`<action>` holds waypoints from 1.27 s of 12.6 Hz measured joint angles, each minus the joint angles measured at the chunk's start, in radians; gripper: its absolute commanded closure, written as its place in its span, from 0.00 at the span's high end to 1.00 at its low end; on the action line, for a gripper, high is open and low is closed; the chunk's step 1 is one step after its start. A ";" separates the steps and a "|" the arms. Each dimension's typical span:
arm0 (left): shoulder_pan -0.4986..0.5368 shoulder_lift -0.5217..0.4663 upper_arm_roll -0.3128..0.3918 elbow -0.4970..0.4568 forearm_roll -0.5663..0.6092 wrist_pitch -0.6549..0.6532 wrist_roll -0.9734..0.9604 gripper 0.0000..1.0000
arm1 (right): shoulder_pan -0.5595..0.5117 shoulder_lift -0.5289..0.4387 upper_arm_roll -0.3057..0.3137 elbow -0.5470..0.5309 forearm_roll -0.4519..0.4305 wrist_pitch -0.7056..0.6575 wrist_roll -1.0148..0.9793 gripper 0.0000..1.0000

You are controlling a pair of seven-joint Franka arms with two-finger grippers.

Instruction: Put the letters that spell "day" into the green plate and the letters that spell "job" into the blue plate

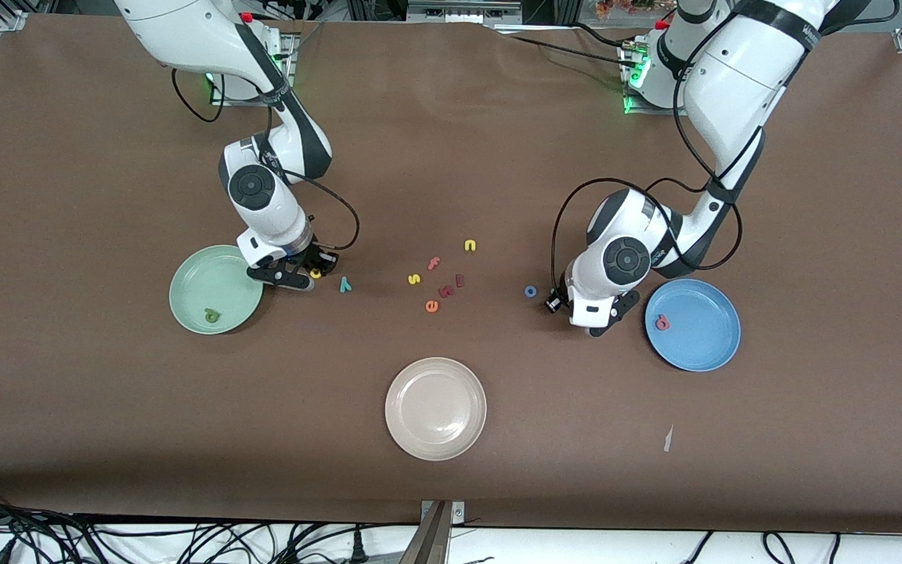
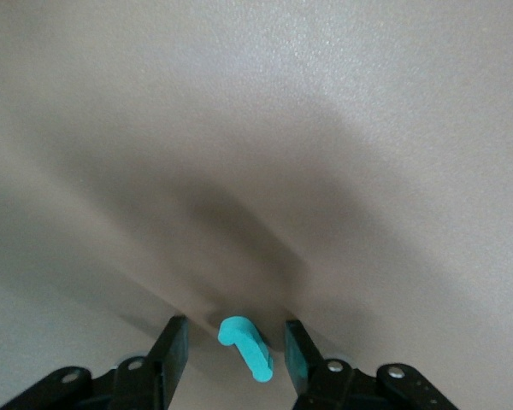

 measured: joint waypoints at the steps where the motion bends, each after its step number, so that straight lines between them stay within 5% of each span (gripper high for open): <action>1: 0.000 -0.002 -0.001 0.001 0.000 0.002 0.000 0.00 | -0.005 -0.023 -0.011 0.017 0.000 -0.054 -0.049 0.09; 4: -0.002 -0.002 -0.004 0.004 0.000 0.011 0.000 0.00 | -0.115 -0.139 -0.036 0.064 0.000 -0.240 -0.315 0.11; 5: -0.002 -0.002 -0.003 0.004 0.000 0.011 0.000 0.00 | -0.172 -0.169 -0.038 0.064 -0.001 -0.265 -0.417 0.23; 6: -0.002 -0.002 -0.003 0.004 0.000 0.011 0.000 0.00 | -0.221 -0.186 -0.041 0.063 -0.001 -0.281 -0.503 0.87; 7: -0.002 -0.002 -0.004 0.004 0.000 0.011 0.000 0.00 | -0.254 -0.192 -0.049 0.060 -0.001 -0.287 -0.558 1.00; 13: 0.024 -0.046 0.002 0.039 0.197 -0.147 0.001 0.00 | -0.242 -0.182 -0.024 0.049 0.000 -0.285 -0.461 1.00; 16: 0.067 -0.084 0.004 0.063 0.293 -0.250 0.071 0.00 | -0.086 -0.120 -0.011 0.117 0.000 -0.278 -0.233 1.00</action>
